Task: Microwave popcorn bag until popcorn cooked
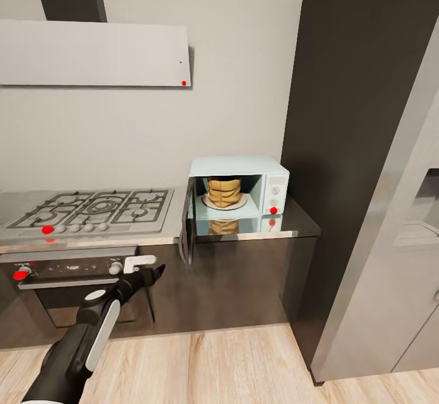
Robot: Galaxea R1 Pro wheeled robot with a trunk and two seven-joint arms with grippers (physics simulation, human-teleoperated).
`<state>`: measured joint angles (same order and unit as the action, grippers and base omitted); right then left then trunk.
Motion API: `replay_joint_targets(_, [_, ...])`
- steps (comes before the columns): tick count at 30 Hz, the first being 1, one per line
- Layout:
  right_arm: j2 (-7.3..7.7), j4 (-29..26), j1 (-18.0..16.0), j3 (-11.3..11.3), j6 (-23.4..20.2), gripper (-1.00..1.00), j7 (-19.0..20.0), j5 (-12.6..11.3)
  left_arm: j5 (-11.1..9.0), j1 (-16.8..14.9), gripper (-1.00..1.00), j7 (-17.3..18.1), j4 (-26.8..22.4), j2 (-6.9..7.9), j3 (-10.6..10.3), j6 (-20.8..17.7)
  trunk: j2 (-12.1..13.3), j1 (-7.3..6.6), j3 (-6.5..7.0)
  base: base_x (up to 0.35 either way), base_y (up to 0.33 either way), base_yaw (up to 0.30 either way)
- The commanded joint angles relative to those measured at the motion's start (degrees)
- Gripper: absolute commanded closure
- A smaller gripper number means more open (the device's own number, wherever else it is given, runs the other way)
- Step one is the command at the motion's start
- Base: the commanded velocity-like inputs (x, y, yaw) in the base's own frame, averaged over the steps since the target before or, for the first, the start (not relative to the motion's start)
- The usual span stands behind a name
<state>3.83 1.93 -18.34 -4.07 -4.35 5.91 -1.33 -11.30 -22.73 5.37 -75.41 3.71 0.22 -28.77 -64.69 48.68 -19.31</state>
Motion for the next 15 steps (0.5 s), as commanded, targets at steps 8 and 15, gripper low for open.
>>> replay_joint_targets(8, [-0.50, 0.1, 1.0, -0.4, 0.5, -1.00, 0.2, -1.8, -0.6, 0.0, -1.00, 0.4, 0.5, 2.46, -0.1, -0.2, 0.0, 0.00, -0.07, 0.227, 0.000, 0.000])
replay_joint_targets(15, [-0.64, 0.1, 1.0, -0.4, 0.6, -1.00, 0.1, -1.9, -0.5, 0.0, -1.00, 0.5, 0.6, 2.45, -0.1, -0.2, 0.0, 0.00, -0.07, 0.246, 0.000, 0.000])
